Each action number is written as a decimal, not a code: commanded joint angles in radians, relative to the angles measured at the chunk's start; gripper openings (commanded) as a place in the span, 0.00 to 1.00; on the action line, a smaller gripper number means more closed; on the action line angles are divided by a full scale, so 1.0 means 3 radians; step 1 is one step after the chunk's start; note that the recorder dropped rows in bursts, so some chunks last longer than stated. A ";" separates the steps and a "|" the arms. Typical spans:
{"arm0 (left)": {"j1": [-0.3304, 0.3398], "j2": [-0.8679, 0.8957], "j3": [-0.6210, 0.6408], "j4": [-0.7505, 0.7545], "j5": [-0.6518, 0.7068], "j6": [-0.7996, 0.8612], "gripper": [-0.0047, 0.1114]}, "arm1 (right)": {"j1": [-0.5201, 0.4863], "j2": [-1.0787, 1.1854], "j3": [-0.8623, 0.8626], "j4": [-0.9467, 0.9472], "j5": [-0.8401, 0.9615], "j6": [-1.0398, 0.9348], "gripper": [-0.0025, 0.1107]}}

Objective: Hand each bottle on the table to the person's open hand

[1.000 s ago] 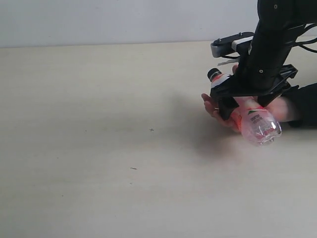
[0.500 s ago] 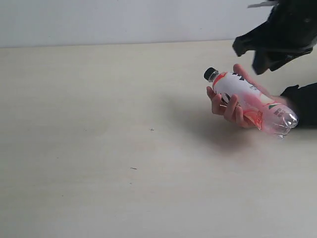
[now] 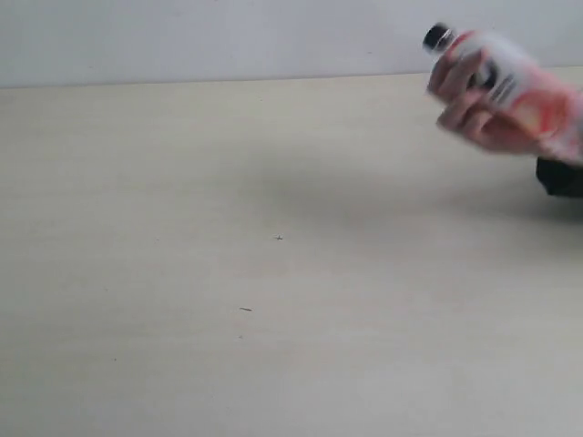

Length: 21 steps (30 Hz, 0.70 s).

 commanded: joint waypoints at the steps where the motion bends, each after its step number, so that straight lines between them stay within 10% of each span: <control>1: 0.0011 -0.0018 0.0009 0.0003 0.0008 -0.0024 0.05 | -0.0018 -0.0425 0.0016 0.0142 0.0115 0.0351 0.02; 21: 0.0011 -0.0018 0.0009 0.0003 0.0008 -0.0024 0.05 | -0.0018 -0.1139 0.0010 0.0180 0.0265 0.0657 0.02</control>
